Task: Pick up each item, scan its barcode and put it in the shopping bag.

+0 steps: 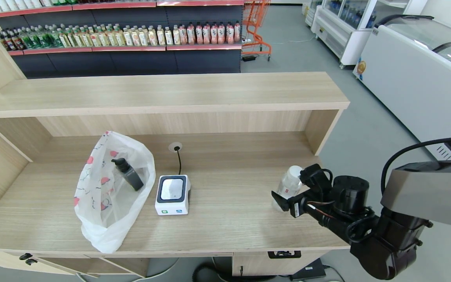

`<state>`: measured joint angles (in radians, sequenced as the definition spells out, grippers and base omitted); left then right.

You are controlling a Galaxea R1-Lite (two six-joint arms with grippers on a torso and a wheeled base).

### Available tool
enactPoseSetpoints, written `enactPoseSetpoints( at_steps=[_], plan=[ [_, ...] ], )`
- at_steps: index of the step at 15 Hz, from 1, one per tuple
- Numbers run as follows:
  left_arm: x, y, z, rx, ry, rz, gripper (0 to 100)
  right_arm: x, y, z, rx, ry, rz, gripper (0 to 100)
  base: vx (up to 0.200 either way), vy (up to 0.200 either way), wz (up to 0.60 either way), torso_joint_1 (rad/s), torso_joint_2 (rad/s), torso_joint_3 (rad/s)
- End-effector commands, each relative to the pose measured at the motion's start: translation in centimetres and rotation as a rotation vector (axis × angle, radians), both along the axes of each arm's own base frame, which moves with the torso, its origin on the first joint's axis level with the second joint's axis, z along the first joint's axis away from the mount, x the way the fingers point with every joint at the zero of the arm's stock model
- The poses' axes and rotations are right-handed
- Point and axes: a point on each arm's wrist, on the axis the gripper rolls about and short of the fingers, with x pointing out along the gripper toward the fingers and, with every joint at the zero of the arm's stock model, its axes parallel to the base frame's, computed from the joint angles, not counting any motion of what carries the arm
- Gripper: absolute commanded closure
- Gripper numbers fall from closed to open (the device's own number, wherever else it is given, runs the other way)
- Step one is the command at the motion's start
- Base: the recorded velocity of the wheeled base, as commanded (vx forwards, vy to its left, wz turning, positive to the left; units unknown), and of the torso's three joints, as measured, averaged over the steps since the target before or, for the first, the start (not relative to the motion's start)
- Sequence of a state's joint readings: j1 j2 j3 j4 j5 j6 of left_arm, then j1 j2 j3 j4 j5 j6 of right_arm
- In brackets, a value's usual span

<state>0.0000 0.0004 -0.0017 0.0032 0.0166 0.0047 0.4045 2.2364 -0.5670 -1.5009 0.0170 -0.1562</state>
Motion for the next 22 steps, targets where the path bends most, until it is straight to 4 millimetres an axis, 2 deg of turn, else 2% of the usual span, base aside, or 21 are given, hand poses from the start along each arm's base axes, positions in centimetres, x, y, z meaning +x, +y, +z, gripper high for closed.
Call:
enactPoseSetpoints(
  at_steps=[1, 11, 12, 22],
  plan=[
    [0.0, 0.0, 0.0, 0.0, 0.0, 0.0, 0, 0.5, 0.3, -0.6, 0.0, 0.003, 0.008, 0, 0.0, 0.0, 0.0, 0.0, 0.0, 0.0],
    [0.0, 0.0, 0.0, 0.0, 0.0, 0.0, 0, 1.9, 0.9, -1.3, -0.002, -0.016, 0.028, 0, 0.0, 0.0, 0.0, 0.0, 0.0, 0.0],
    [0.0, 0.0, 0.0, 0.0, 0.0, 0.0, 0, 1.9, 0.9, -1.4, -0.01, -0.018, 0.029, 100, 0.0, 0.0, 0.0, 0.0, 0.0, 0.0],
    [0.0, 0.0, 0.0, 0.0, 0.0, 0.0, 0, 2.9, 1.3, -2.0, -0.039, -0.049, 0.053, 100, 0.0, 0.0, 0.0, 0.0, 0.0, 0.0]
  ],
)
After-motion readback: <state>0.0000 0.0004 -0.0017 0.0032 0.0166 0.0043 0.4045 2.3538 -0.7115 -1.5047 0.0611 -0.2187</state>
